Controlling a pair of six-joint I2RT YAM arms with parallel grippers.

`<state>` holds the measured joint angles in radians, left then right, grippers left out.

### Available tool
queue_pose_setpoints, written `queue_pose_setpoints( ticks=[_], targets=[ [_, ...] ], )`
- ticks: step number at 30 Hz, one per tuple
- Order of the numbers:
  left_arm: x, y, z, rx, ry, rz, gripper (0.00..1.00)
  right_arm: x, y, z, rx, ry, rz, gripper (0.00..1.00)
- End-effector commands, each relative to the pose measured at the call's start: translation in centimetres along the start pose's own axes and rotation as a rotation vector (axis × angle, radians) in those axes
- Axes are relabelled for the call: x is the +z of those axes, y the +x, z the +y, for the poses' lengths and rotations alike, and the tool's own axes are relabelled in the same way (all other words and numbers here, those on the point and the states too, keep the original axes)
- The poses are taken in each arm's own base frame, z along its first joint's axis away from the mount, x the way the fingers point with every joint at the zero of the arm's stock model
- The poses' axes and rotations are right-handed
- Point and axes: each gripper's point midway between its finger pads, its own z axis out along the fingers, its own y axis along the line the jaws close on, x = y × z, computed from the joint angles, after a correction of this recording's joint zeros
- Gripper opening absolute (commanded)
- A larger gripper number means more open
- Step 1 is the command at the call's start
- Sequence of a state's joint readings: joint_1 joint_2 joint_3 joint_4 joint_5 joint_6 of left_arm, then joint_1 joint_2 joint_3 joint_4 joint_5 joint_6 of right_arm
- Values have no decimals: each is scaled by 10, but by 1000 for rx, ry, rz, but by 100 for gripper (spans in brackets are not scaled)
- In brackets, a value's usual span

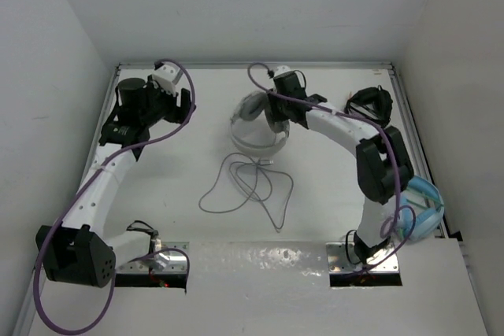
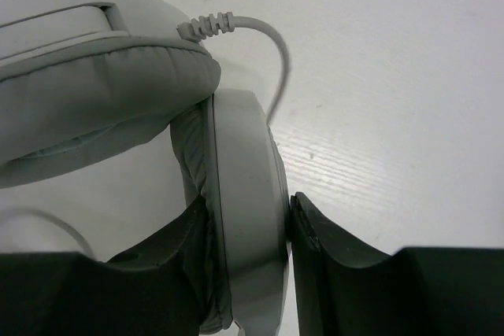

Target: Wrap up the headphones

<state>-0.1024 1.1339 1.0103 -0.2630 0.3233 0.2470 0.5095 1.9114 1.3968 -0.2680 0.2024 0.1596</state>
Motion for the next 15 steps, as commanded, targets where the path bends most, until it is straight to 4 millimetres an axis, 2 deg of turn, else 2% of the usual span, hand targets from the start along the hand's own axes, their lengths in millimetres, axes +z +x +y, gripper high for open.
queue_pose_setpoints(
  ticks=[1, 2, 3, 4, 5, 7, 8, 10, 11, 14, 15],
  targets=[
    [1, -45, -11, -71, 69, -104, 64, -77, -124, -35, 521, 104, -453, 0],
    [4, -44, -21, -90, 103, -94, 63, -83, -132, -33, 619, 82, -493, 0],
    [6, -42, -26, -93, 95, -80, 62, -89, -133, -36, 666, 88, -526, 0],
    [8, -40, -31, -108, 83, -68, 62, -93, -139, -30, 698, 75, -557, 0],
    [14, -36, -45, -111, 92, -49, 62, -98, -143, -27, 717, 74, -573, 0],
    [18, -35, -45, -156, 53, -42, 62, -105, -148, -26, 706, 138, -611, 0],
    [19, -41, -46, -213, 52, -52, 62, -110, -152, -13, 683, 138, -626, 0],
    [24, -50, -45, -248, 43, -74, 62, -116, -152, -10, 659, 180, -651, 0],
    [24, -61, -45, -278, 45, -97, 62, -118, -154, -4, 659, 169, -658, 0],
    [20, -84, -50, -296, 79, -152, 61, -120, -154, -2, 689, 168, -667, 0],
    [19, -85, -53, -298, 95, -146, 61, -120, -155, -1, 694, 166, -668, 0]
  ],
)
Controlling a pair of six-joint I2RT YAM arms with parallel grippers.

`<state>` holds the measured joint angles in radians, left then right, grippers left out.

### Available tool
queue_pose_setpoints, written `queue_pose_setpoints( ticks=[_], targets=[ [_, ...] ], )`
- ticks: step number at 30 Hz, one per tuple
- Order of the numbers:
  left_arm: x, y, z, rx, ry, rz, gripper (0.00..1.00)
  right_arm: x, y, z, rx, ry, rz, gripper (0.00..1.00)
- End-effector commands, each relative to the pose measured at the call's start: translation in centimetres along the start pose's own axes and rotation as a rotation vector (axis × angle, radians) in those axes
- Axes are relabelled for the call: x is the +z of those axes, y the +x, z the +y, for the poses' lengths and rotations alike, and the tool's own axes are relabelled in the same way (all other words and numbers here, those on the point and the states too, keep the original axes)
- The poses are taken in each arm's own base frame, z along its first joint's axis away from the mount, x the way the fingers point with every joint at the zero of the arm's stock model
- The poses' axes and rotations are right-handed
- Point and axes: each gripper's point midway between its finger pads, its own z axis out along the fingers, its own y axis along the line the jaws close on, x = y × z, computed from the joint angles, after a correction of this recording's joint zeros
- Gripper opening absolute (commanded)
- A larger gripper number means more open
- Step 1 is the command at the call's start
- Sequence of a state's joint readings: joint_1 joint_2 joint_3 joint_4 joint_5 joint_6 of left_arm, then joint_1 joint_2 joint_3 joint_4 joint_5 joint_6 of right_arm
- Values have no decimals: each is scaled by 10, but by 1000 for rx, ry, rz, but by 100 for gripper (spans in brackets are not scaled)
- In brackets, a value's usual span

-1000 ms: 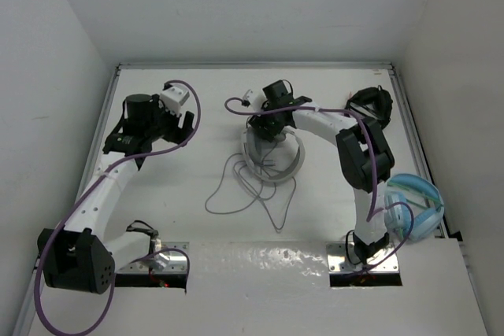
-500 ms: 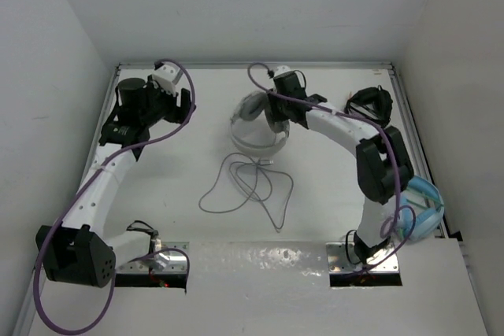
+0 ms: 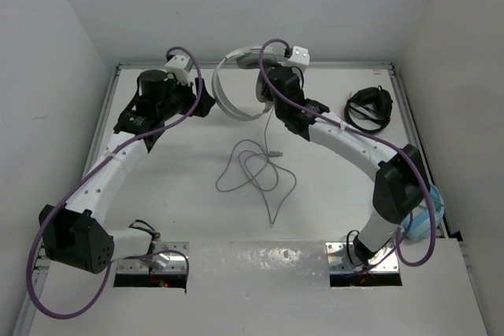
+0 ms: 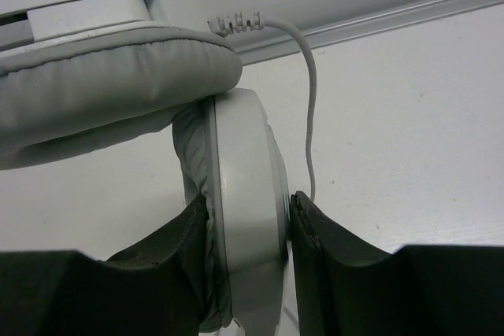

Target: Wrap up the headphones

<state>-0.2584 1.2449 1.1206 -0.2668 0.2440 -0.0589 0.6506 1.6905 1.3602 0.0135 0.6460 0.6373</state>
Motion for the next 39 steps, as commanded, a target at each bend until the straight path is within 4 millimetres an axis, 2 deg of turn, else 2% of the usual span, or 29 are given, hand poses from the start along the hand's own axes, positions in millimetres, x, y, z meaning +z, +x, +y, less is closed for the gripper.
queue_pose_setpoints(
  ticks=[1, 6, 9, 11, 13, 14, 15, 20, 25, 30, 32, 37, 39],
  targets=[
    [-11, -59, -21, -44, 59, -160, 61, -4, -37, 15, 143, -26, -119, 0],
    [-14, -54, -33, -1, 119, -131, 61, -6, -42, 26, 168, -58, -122, 0],
    [-25, -62, -40, 54, 142, -163, 62, -2, -41, 24, 156, -36, -129, 0],
    [-25, -63, -37, 64, 125, -170, 65, -3, -42, 29, 163, -53, -122, 0],
    [-18, -61, -21, 37, 37, -151, 64, -7, -41, 40, 178, -86, -119, 0],
    [-8, -52, -5, 13, -43, -115, 63, -10, -40, 44, 171, -94, -120, 0],
    [-4, -50, 2, -3, -78, -106, 57, -15, -40, 52, 166, -106, -127, 0],
    [14, -41, 17, 18, -133, -68, 49, -23, -35, 63, 158, -132, -123, 0],
    [15, -21, 6, -15, -74, 10, 49, -21, -33, 60, 171, -116, -126, 0],
    [8, -13, -1, -45, -55, 47, 60, -16, -33, 60, 200, -84, -133, 0],
    [4, -11, -4, -50, -47, 53, 61, -14, -34, 62, 222, -84, -133, 0],
    [2, -3, -6, -57, -50, 73, 60, -12, -32, 65, 224, -86, -126, 0],
    [0, -3, -6, -57, -54, 76, 53, -12, -34, 63, 222, -80, -131, 0]
  ],
)
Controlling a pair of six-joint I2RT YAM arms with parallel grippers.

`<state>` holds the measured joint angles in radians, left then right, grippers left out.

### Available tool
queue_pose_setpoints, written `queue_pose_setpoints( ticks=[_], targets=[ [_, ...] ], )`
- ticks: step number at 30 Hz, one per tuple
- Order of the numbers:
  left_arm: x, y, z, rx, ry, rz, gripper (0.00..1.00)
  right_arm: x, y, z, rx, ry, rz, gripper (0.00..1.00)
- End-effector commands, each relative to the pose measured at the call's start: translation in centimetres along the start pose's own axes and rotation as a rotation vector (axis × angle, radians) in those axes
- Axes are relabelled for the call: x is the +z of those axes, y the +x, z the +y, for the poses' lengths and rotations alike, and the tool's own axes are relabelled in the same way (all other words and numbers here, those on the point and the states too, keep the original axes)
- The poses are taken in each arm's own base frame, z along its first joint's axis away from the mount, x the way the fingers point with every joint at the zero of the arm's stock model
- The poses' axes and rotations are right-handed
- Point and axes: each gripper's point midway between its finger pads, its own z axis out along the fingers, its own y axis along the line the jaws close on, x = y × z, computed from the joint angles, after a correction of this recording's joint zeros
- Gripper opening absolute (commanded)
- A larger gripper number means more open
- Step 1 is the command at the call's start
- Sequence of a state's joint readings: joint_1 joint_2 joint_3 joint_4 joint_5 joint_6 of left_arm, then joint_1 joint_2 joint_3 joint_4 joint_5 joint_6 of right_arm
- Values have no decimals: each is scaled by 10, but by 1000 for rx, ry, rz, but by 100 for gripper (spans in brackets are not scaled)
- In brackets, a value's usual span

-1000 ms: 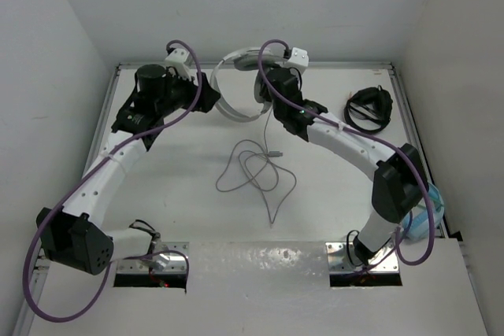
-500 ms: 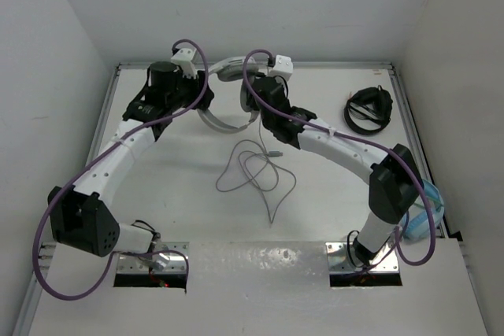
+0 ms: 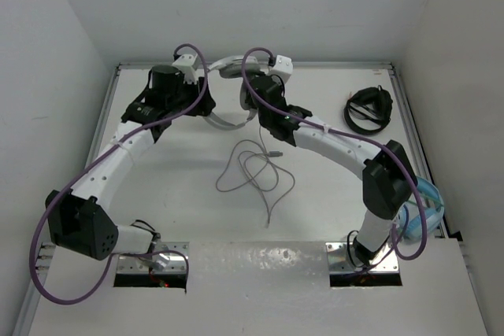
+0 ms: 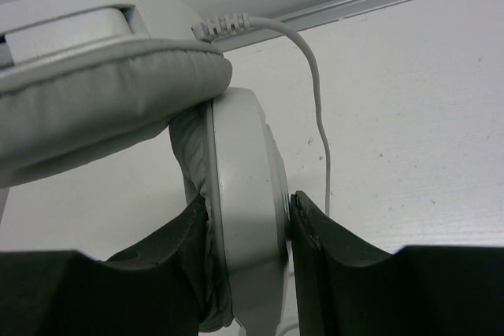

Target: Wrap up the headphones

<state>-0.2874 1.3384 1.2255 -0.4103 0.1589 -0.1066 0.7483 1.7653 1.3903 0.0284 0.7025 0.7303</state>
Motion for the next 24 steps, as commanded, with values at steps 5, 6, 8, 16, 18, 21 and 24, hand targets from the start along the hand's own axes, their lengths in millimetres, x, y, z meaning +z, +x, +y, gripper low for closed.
queue_pose_setpoints(
  ticks=[5, 6, 8, 16, 18, 21, 24],
  targets=[
    [-13, -22, -7, 17, -2, -67, 10, -6, -59, 30, 154, -89, -131, 0],
    [-11, -21, -4, 15, -15, -65, 4, -9, -56, 44, 116, -171, -112, 0],
    [-11, -30, 2, 15, -49, -79, 0, -11, -58, 60, 30, -310, -122, 2],
    [-16, -68, 23, 17, -52, -90, 0, -92, -117, 50, -268, -895, -94, 93],
    [-11, -74, 34, -14, -44, -63, 0, -99, -111, 25, -378, -901, -47, 92],
    [-7, -76, 34, -52, -3, -13, 0, -113, -100, -4, -465, -874, -21, 77],
    [-10, -89, 20, -65, 68, -48, 0, -101, -92, -33, -378, -782, -13, 34]
  ],
)
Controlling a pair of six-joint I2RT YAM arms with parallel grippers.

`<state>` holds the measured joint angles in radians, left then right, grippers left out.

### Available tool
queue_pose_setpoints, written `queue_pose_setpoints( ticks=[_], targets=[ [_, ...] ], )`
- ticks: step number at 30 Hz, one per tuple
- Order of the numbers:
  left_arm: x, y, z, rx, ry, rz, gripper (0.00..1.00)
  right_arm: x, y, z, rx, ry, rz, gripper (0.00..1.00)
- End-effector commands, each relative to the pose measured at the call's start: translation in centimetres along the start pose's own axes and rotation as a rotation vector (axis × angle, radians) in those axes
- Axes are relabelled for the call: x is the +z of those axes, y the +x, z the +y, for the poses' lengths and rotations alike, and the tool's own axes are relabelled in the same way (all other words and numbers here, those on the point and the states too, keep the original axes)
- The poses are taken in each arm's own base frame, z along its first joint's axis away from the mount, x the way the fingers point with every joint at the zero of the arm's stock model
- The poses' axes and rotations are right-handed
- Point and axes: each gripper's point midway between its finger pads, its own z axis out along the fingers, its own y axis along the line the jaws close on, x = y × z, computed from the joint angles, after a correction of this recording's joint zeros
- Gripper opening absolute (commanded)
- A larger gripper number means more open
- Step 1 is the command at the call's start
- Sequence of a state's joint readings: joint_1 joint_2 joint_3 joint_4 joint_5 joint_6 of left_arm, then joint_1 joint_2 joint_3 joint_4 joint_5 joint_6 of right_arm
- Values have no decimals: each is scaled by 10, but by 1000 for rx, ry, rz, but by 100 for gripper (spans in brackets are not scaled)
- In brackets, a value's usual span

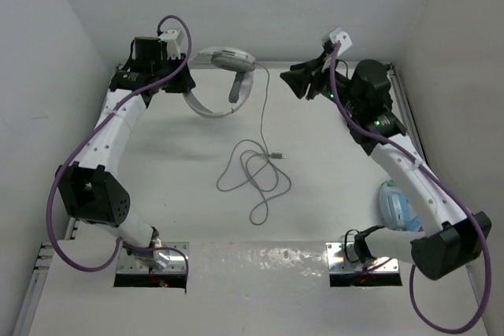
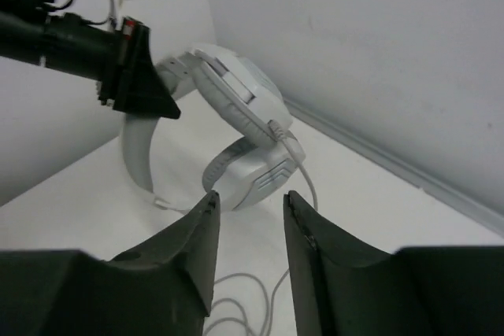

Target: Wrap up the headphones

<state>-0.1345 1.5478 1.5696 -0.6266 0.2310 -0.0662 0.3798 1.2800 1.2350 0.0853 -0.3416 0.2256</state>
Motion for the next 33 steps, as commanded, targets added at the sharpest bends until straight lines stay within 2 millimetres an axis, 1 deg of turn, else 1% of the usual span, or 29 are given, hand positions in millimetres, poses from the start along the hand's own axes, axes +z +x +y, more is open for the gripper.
queue_pose_setpoints(
  ticks=[1, 2, 3, 4, 5, 6, 7, 8, 9, 10, 11, 12, 14, 15, 17, 18, 20, 21, 22, 23, 25, 26, 27, 28, 29, 30, 31, 32, 33],
  targets=[
    [-24, -39, -40, -25, 178, -101, 0, -1, 53, -12, 33, -32, 71, 37],
    [-25, -42, -43, -33, 193, -103, 0, 2, 61, -14, 53, -34, 70, 50],
    [-27, -46, -47, -40, 207, -111, 0, 5, 78, -15, 83, -39, 92, 58],
    [-30, -48, -50, -49, 224, -114, 0, 9, 88, -14, 85, -53, 102, 67],
    [-32, -49, -53, -67, 230, -115, 0, 19, 104, -17, 96, -67, 121, 70],
    [-35, -49, -56, -71, 245, -117, 0, 22, 115, -16, 143, -76, 140, 71],
    [-38, -50, -59, -76, 256, -120, 0, 28, 118, -17, 159, -80, 127, 74],
    [-43, -53, -60, -73, 258, -132, 0, 36, 134, -20, 213, -70, 143, 75],
    [-46, -55, -64, -69, 276, -142, 0, 38, 146, -23, 240, -52, 145, 76],
    [-48, -55, -66, -72, 285, -145, 0, 45, 141, -26, 238, -54, 94, 76],
    [-53, -58, -68, -69, 291, -160, 0, 49, 147, -27, 253, -48, 88, 78],
    [-55, -60, -69, -63, 300, -172, 0, 55, 164, -32, 292, -29, 105, 78],
    [-58, -60, -71, -63, 308, -179, 0, 66, 169, -34, 320, -20, 90, 78],
    [-58, -60, -71, -63, 309, -181, 0, 71, 185, -36, 343, -6, 118, 77],
    [-59, -58, -73, -69, 317, -184, 0, 79, 195, -32, 361, 7, 128, 72],
    [-61, -58, -74, -72, 324, -184, 0, 82, 209, -31, 372, 18, 150, 70],
    [-62, -60, -74, -88, 324, -191, 0, 84, 222, -28, 406, 40, 162, 64],
    [-63, -62, -73, -93, 324, -197, 0, 83, 231, -28, 435, 49, 174, 56],
    [-63, -63, -73, -102, 323, -200, 0, 83, 232, -27, 453, 46, 161, 53],
    [-64, -66, -71, -103, 320, -209, 0, 78, 240, -24, 487, 46, 175, 50],
    [-63, -69, -64, -115, 299, -220, 0, 74, 241, -18, 503, 40, 161, 42],
    [-63, -71, -61, -121, 293, -227, 0, 67, 251, -18, 518, 58, 178, 38],
    [-61, -72, -58, -131, 281, -229, 0, 64, 254, -18, 520, 68, 183, 32],
    [-59, -72, -53, -145, 268, -228, 0, 58, 256, -16, 527, 79, 198, 17],
    [-57, -72, -51, -148, 261, -228, 0, 54, 257, -17, 527, 95, 208, 9],
    [-54, -72, -46, -143, 234, -232, 0, 47, 263, -16, 534, 113, 250, 2],
    [-49, -69, -40, -145, 208, -218, 0, 43, 247, -14, 481, 109, 239, 0],
    [-44, -67, -31, -147, 158, -212, 0, 39, 240, -16, 440, 136, 249, 0],
    [-36, -68, -23, -119, 123, -202, 0, 26, 254, -6, 405, 156, 357, 0]
  ],
)
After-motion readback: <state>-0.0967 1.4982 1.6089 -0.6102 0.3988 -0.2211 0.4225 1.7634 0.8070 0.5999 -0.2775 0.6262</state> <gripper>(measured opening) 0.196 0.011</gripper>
